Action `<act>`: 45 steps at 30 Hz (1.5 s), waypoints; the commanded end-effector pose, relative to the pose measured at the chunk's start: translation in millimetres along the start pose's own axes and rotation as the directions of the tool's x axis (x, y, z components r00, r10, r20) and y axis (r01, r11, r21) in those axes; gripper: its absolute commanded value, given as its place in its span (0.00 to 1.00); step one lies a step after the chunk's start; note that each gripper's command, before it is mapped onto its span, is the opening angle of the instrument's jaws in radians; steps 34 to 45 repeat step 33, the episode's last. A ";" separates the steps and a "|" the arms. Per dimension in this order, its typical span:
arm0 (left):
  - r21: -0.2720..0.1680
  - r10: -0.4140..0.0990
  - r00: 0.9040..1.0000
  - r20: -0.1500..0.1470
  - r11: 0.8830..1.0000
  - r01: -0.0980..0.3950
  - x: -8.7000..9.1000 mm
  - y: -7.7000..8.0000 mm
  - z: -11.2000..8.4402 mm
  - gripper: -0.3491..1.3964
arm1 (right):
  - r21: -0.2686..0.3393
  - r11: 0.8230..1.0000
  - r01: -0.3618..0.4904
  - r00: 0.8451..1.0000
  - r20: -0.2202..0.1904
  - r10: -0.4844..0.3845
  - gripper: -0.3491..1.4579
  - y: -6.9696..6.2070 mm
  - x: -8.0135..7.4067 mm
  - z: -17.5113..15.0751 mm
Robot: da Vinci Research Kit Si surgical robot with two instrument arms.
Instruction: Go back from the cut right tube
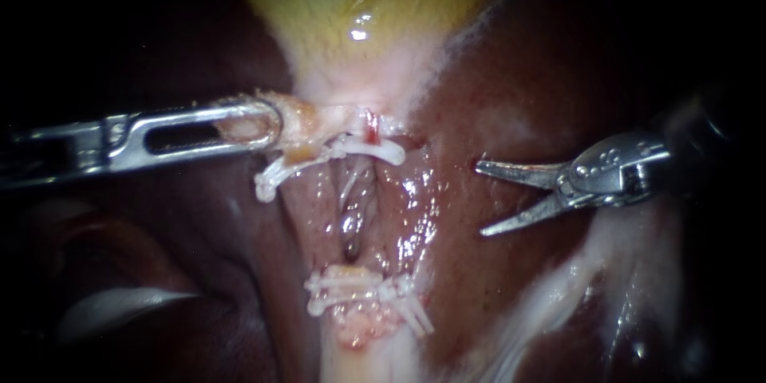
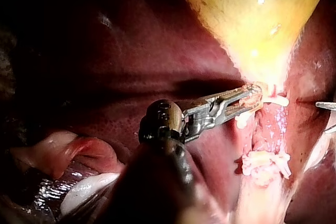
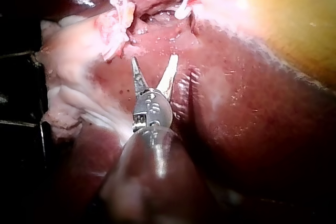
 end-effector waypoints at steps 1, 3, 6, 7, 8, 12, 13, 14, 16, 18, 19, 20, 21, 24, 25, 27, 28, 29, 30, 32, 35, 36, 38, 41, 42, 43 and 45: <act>-0.003 0.001 1.000 0.002 1.000 -0.001 0.1 0.3 0.3 0.00 | 0.001 1.000 0.001 1.000 0.000 -0.001 1.00 0.0 0.0 -0.1; -0.003 0.004 1.000 0.004 1.000 -0.004 0.5 1.1 1.0 0.00 | 0.001 1.000 0.001 1.000 0.000 -0.001 1.00 0.0 -0.1 -0.2; -0.005 0.009 1.000 0.008 1.000 -0.009 1.2 2.1 2.1 0.00 | 0.002 1.000 0.007 1.000 -0.001 -0.007 1.00 0.0 -0.2 -0.3; -0.006 0.010 1.000 0.009 1.000 -0.010 1.4 2.4 2.4 0.00 | 0.002 1.000 0.007 1.000 -0.001 -0.007 1.00 0.0 -0.2 -0.3; -0.006 0.011 1.000 0.010 1.000 -0.011 1.5 2.6 2.7 0.00 | 0.002 1.000 0.007 1.000 -0.001 -0.007 1.00 0.0 -0.2 -0.4; -0.010 0.014 1.000 0.015 1.000 -0.014 1.9 3.5 4.4 0.00 | 0.001 1.000 0.013 1.000 -0.003 -0.013 1.00 -0.1 -0.1 -0.4; -0.013 0.014 1.000 0.014 1.000 -0.014 2.0 3.7 4.8 0.00 | 0.001 1.000 0.013 1.000 -0.003 -0.013 1.00 -0.1 -0.1 -0.4; -0.014 0.015 1.000 0.015 1.000 -0.015 2.1 3.9 5.2 0.00 | 0.001 1.000 0.013 1.000 -0.003 -0.013 1.00 -0.1 -0.1 -0.4; -0.019 0.016 1.000 0.013 1.000 -0.016 2.3 4.2 6.1 0.00 | 0.001 1.000 0.013 1.000 -0.003 -0.013 1.00 -0.1 -0.1 -0.4; -0.024 0.024 1.000 0.010 0.999 -0.023 2.6 4.3 6.7 0.00 | 0.001 1.000 0.019 1.000 -0.003 -0.019 1.00 -0.1 -0.1 -0.4; -0.025 0.025 1.000 0.007 0.999 -0.024 2.8 4.3 7.1 0.00 | 0.004 1.000 0.019 1.000 -0.005 -0.019 1.00 -0.1 -0.1 -0.5; -0.025 0.025 1.000 0.004 0.999 -0.025 3.0 4.3 7.3 0.00 | 0.004 1.000 0.019 1.000 -0.005 -0.019 1.00 -0.2 -0.1 -0.5; -0.023 0.026 1.000 0.004 0.999 -0.026 3.1 4.3 7.5 0.00 | 0.004 1.000 0.019 1.000 -0.005 -0.019 1.00 -0.2 -0.1 -0.5; -0.022 0.027 1.000 -0.003 0.999 -0.027 3.3 4.3 7.8 0.00 | 0.005 1.000 0.019 1.000 -0.005 -0.019 1.00 -0.2 -0.1 -0.5; -0.020 0.027 1.000 -0.004 0.999 -0.027 3.4 4.3 7.8 0.00 | 0.005 1.000 0.019 1.000 -0.005 -0.019 1.00 -0.2 -0.1 -0.6; -0.020 0.027 1.000 -0.004 0.999 -0.027 3.4 4.2 7.8 0.00 | 0.005 1.000 0.019 1.000 -0.005 -0.019 1.00 -0.2 -0.1 -0.5; -0.020 0.027 1.000 -0.004 0.999 -0.027 3.4 4.2 7.8 0.00 | 0.005 1.000 0.019 1.000 -0.005 -0.019 1.00 -0.2 -0.1 -0.5; -0.020 0.027 1.000 -0.004 0.999 -0.027 3.4 4.2 7.8 0.00 | 0.005 1.000 0.019 1.000 -0.005 -0.019 1.00 -0.2 0.0 -0.6; -0.020 0.027 1.000 -0.004 0.999 -0.027 3.4 4.2 7.8 0.00 | 0.005 1.000 0.019 1.000 -0.005 -0.019 1.00 -0.2 0.0 -0.6; -0.020 0.027 1.000 -0.004 0.999 -0.027 3.4 4.2 7.8 0.00 | 0.005 1.000 0.019 1.000 -0.005 -0.019 1.00 -0.2 0.0 -0.6; -0.020 0.027 1.000 -0.004 0.999 -0.027 3.4 4.2 7.8 0.00 | 0.005 1.000 0.019 1.000 -0.005 -0.019 1.00 -0.2 0.0 -0.6; -0.020 0.027 1.000 -0.004 0.999 -0.027 3.4 4.2 7.8 0.00 | 0.005 1.000 0.019 1.000 -0.005 -0.019 1.00 -0.2 0.0 -0.6; -0.020 0.027 1.000 -0.004 0.999 -0.027 3.4 4.2 7.8 0.00 | 0.005 1.000 0.019 1.000 -0.005 -0.019 1.00 -0.2 0.0 -0.6; -0.020 0.027 1.000 -0.004 0.999 -0.027 3.4 4.2 7.8 0.00 | 0.005 1.000 0.019 1.000 -0.005 -0.019 1.00 -0.2 0.0 -0.6; -0.020 0.027 1.000 -0.004 0.999 -0.027 3.4 4.2 7.8 0.00 | 0.005 1.000 0.019 1.000 -0.005 -0.019 1.00 -0.2 0.0 -0.6; -0.020 0.027 1.000 -0.004 0.999 -0.027 3.4 4.2 7.8 0.00 | 0.005 1.000 0.019 1.000 -0.005 -0.019 1.00 -0.2 0.0 -0.6; -0.020 0.027 1.000 -0.004 0.999 -0.027 3.4 4.2 7.8 0.00 | 0.005 1.000 0.019 1.000 -0.005 -0.019 1.00 -0.2 0.0 -0.6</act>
